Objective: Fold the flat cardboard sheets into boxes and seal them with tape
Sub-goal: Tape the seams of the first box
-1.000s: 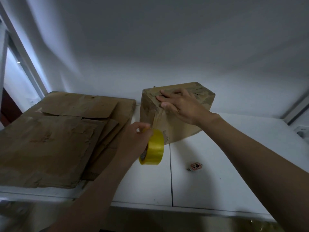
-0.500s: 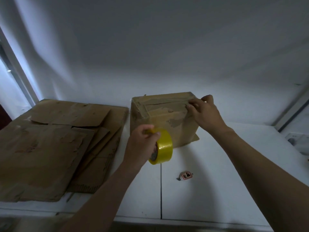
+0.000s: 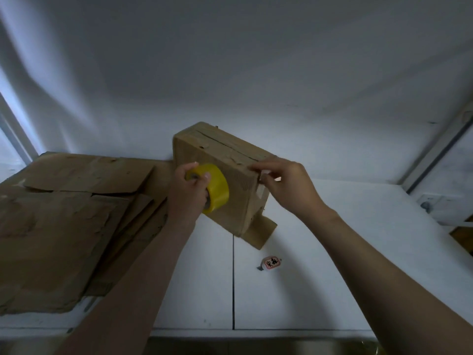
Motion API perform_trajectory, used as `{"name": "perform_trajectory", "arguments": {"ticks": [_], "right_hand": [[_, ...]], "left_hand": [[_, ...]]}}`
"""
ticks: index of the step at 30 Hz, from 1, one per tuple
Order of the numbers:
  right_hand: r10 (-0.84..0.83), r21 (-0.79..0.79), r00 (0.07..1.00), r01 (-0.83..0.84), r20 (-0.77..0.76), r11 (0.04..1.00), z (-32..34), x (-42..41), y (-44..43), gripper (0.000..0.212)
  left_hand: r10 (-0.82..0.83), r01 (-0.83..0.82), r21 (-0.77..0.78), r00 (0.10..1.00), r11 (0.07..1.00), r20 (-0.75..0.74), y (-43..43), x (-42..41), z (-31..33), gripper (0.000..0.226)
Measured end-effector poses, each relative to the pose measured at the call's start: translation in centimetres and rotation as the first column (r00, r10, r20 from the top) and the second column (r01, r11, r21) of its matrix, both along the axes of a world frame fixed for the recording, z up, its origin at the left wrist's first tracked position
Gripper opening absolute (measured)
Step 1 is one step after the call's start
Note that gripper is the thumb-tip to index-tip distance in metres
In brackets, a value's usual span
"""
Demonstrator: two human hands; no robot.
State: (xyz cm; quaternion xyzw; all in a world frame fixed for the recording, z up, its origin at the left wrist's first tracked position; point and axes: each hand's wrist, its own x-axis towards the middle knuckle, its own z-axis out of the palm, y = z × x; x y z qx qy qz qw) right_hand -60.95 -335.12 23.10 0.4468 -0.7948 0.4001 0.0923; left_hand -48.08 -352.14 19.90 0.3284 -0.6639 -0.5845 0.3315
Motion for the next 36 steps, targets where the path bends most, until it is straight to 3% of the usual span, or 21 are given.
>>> {"name": "perform_trajectory", "arguments": {"ticks": [3, 5, 8, 10, 17, 23, 27, 36], "right_hand": [[-0.121, -0.029, 0.991, 0.119, -0.049, 0.992, 0.4, -2.0, 0.0, 0.034], [-0.205, 0.146, 0.977, 0.210, -0.049, 0.967, 0.2, -3.3, -0.2, 0.042], [-0.084, 0.283, 0.992, 0.055, 0.090, 0.957, -0.2, -3.6, -0.7, 0.056], [-0.033, 0.248, 0.990, -0.001, 0.136, 0.969, -0.6, -3.2, -1.1, 0.059], [-0.058, 0.150, 0.986, 0.035, 0.157, 0.988, -0.6, -0.1, -1.5, 0.055], [-0.091, 0.102, 0.986, 0.077, 0.140, 0.992, 0.4, 3.8, -1.1, 0.058], [-0.121, 0.058, 0.978, 0.113, 0.171, 0.992, 0.9, 5.8, -0.2, 0.058], [-0.126, 0.158, 0.980, 0.101, 0.153, 0.982, -1.7, 11.1, 1.8, 0.064]], "left_hand": [[-0.009, 0.009, -0.013, 1.000, 1.000, -0.007, -0.3, 0.5, 0.1, 0.033], [-0.037, 0.036, -0.022, 0.999, 0.999, -0.003, -0.1, 1.0, -0.2, 0.031], [-0.086, 0.088, -0.048, 0.996, 0.995, 0.035, 0.4, 1.6, -0.8, 0.033], [-0.105, 0.109, -0.056, 0.992, 0.993, 0.064, 0.4, 1.9, -0.8, 0.033], [-0.116, 0.130, -0.092, 0.983, 0.987, 0.141, -2.1, 4.7, 0.8, 0.027], [-0.133, 0.131, 0.030, 0.990, 0.991, 0.046, -1.1, 7.1, 2.4, 0.018], [-0.129, 0.129, 0.003, 0.991, 0.992, 0.038, -0.4, 8.2, 4.5, 0.020], [-0.105, 0.114, -0.046, 0.980, 0.992, 0.168, 1.6, 13.5, 4.1, 0.026]]}}
